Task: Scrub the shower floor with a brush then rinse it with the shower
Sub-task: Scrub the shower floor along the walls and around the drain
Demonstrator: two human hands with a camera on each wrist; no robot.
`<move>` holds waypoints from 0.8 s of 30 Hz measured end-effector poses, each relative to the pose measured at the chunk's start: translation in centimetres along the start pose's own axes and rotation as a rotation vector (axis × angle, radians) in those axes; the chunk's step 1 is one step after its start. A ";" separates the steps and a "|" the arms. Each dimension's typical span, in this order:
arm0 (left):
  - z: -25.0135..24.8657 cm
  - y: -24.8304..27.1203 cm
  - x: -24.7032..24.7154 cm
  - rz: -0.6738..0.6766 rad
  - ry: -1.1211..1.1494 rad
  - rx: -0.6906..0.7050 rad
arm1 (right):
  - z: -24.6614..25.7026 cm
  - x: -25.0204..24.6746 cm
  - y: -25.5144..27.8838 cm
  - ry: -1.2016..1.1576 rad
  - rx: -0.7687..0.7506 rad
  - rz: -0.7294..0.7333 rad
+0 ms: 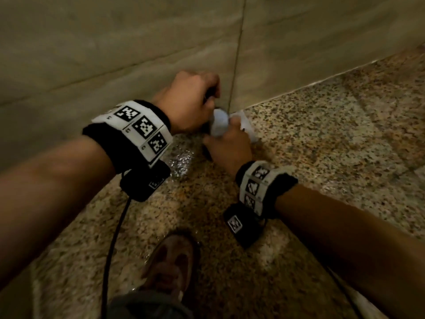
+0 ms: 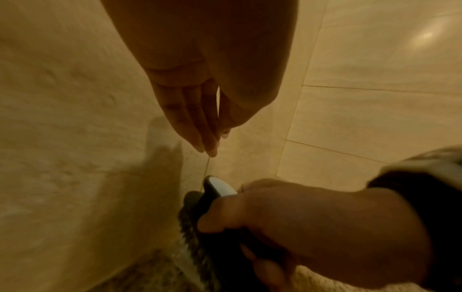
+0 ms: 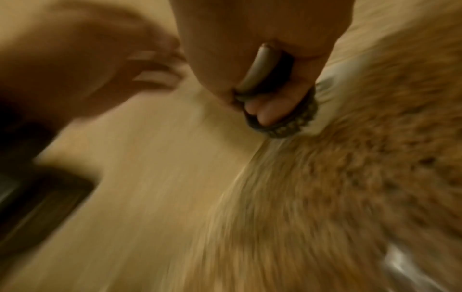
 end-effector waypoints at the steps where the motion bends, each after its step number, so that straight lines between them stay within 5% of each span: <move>1: 0.3 0.5 -0.6 -0.006 -0.009 0.007 | 0.9 1.5 1.0 0.032 -0.097 0.091; 4: 1.2 2.1 -2.0 -0.038 -0.050 0.016 | 2.3 8.4 4.8 0.293 -0.252 0.542; 6: 1.7 2.6 -2.3 -0.073 -0.043 -0.024 | 2.9 11.2 7.3 0.262 -0.268 0.792; 11: 3.3 3.6 -1.4 -0.090 -0.002 -0.166 | 3.0 6.8 2.8 0.519 -0.359 0.450; 16: 3.6 4.4 -2.0 -0.071 -0.012 -0.167 | -0.2 0.0 -1.6 0.475 -0.145 0.125; 18: 3.5 4.4 -2.4 -0.083 -0.018 -0.149 | 0.6 1.8 0.3 0.368 -0.182 0.154; 22: 3.6 4.2 -2.0 -0.104 -0.006 -0.140 | 0.2 9.6 9.4 0.543 -0.504 0.671; 24: 3.4 3.7 -1.2 -0.102 0.011 -0.142 | -1.1 9.2 9.9 0.612 -0.528 0.718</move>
Point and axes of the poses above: each hand's wrist, its own y-axis away from the middle knuckle, its own x-axis out of the palm, z = x × y, the point moved 6 cm from there along -y, towards the middle knuckle, and after that the axes turned 1 degree about x, right-handed, at the moved point
